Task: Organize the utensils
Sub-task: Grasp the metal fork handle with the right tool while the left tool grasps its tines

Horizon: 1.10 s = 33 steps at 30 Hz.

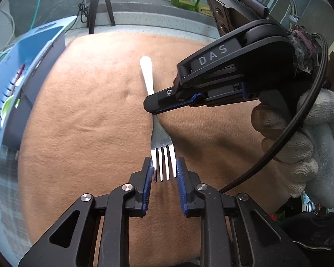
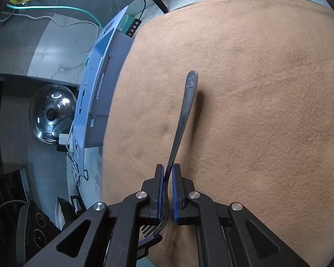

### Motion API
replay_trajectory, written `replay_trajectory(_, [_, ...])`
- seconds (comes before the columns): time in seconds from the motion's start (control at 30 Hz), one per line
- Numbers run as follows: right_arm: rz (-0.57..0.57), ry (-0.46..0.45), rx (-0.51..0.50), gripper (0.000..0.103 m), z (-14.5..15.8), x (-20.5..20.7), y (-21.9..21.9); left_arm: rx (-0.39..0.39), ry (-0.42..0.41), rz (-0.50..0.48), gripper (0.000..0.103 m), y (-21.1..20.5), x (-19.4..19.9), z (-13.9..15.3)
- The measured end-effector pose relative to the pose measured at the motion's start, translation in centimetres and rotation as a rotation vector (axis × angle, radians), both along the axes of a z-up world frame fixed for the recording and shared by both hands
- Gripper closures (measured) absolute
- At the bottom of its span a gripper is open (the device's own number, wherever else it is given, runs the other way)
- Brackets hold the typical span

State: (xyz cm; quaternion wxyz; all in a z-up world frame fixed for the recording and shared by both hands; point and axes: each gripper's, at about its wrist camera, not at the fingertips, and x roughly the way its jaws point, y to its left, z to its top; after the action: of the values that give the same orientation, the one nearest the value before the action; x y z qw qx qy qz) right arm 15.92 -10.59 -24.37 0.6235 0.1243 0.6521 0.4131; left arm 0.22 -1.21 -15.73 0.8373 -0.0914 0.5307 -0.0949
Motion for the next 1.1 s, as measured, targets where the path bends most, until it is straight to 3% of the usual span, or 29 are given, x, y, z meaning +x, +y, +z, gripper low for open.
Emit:
replay_trajectory(0.37, [-0.004,-0.008,-0.029,0.100,-0.4,-0.4,1.4,-0.026,0.039,0.005,0.096,0.9,0.1,-0.8])
replay_trajectory(0.5, [-0.011,0.001,-0.029,0.100,-0.6,-0.3,1.1,-0.064,0.069,0.058,0.075,1.7,0.6,-0.9])
replay_trajectory(0.8, [-0.022,0.035,-0.010,0.099,-1.4,0.1,-0.1,-0.169,0.101,0.080,0.075,1.3,-0.2,-0.5])
replay_trajectory(1.1, [0.006,0.038,-0.008,0.097,-1.3,0.1,-0.1,-0.091,0.146,0.042,0.075,-1.8,1.0,-1.6])
